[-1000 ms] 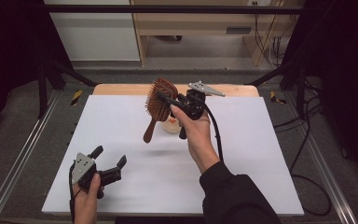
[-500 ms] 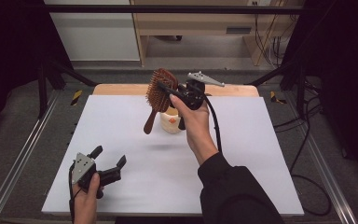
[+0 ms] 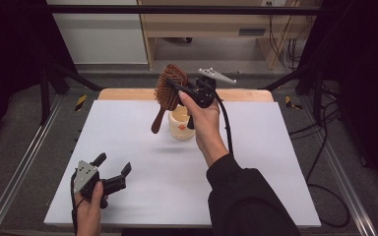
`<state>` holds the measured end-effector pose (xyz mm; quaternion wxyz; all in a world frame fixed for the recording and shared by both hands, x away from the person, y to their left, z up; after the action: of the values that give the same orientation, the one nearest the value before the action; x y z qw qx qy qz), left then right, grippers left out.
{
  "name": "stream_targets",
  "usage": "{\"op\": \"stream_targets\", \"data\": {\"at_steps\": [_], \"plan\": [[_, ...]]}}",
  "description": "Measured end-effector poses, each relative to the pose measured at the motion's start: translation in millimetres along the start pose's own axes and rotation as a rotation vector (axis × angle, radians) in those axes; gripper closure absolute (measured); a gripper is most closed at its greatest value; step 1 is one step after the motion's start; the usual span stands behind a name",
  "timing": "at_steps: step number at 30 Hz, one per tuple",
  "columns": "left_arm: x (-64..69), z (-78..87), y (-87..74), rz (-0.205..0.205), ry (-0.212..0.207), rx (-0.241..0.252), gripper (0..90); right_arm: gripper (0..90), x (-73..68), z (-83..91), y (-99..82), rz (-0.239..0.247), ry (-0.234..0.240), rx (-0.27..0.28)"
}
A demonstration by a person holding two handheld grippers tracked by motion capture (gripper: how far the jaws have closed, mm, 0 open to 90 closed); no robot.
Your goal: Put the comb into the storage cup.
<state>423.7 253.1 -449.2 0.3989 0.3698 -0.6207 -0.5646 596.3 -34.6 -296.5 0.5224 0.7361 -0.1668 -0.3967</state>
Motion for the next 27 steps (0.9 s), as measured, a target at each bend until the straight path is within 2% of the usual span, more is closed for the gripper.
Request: {"op": "stream_targets", "data": {"at_steps": [27], "plan": [[-1.5, 0.2, 0.1, 0.000, 0.015, 0.002, 0.8, 52.3, 6.3, 1.5, 7.6, -0.003, -0.018, 0.031]]}}
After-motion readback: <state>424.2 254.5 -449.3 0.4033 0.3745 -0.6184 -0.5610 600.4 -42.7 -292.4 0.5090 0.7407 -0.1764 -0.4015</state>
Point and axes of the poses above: each handheld gripper's, and its own axes: z roughly backward along the jaws, y roughly out of its top, x roughly to its right, the point moved 2 cm from there along -z, roughly forward along the jaws, and after that the axes turned 12 degrees about x, right-handed, at the moved point
